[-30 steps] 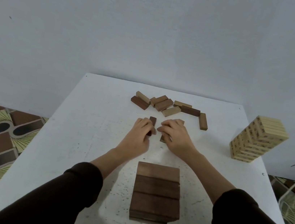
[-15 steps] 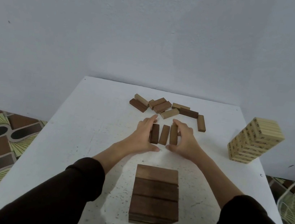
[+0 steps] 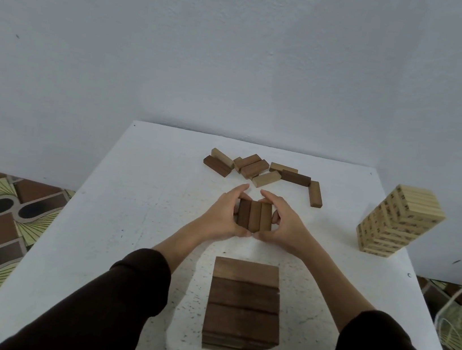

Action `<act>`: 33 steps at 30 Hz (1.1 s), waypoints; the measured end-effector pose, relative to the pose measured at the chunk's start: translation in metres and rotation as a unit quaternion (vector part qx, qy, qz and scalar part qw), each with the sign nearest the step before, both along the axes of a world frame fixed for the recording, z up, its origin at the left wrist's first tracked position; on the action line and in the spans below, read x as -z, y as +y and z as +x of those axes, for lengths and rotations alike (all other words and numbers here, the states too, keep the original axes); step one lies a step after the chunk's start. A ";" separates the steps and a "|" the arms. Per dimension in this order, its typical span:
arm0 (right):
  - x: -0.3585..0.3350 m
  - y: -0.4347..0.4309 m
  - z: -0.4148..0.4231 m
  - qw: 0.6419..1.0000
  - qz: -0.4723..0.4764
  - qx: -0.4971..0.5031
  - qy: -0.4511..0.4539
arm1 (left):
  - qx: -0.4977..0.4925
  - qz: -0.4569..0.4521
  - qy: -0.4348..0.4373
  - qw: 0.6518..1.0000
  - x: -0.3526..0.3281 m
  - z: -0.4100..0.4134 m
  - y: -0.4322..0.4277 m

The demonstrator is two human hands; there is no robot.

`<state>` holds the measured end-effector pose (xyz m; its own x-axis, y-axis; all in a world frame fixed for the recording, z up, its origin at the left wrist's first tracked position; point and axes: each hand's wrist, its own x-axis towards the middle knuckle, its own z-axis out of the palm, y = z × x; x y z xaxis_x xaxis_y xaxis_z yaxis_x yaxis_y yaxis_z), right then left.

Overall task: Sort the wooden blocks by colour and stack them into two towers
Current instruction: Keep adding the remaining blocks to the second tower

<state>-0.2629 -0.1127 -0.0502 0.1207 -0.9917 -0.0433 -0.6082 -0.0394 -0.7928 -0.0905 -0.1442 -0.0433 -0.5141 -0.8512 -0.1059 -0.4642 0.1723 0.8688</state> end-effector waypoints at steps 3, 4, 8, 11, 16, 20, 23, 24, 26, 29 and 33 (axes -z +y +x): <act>0.000 0.000 -0.002 1.000 0.008 -0.005 -0.016 | 0.001 0.005 0.001 1.000 0.003 0.000 -0.001; 0.000 0.000 -0.002 1.000 0.010 -0.008 -0.018 | 0.002 0.008 0.000 1.000 0.003 0.000 -0.001; 0.001 -0.002 -0.004 0.999 0.024 -0.009 -0.023 | 0.009 0.005 -0.005 1.000 0.003 0.001 -0.001; 0.004 -0.003 -0.003 0.999 0.027 -0.001 -0.028 | 0.010 0.006 -0.010 1.000 0.003 0.002 -0.002; 0.003 -0.003 -0.003 0.999 0.034 -0.001 -0.026 | 0.010 0.010 -0.004 1.000 0.001 0.001 -0.002; 0.003 -0.004 -0.004 0.999 0.034 -0.002 -0.025 | 0.006 0.002 0.003 1.000 0.002 0.001 0.000; 0.001 -0.003 -0.003 0.999 0.034 -0.003 -0.026 | 0.007 0.000 0.001 1.000 0.002 0.001 0.000; 0.001 -0.003 -0.003 0.999 0.033 -0.004 -0.025 | 0.007 0.000 0.000 1.000 0.002 0.001 0.000; -0.001 -0.002 -0.003 0.999 0.038 -0.004 -0.021 | 0.008 -0.004 -0.004 1.000 0.002 0.001 0.000; -0.005 0.000 -0.003 0.999 0.044 -0.002 -0.019 | 0.005 -0.011 -0.011 1.000 0.002 0.001 0.000; -0.011 0.006 0.000 0.998 0.060 -0.006 -0.019 | 0.009 -0.001 -0.020 1.000 0.003 0.003 0.004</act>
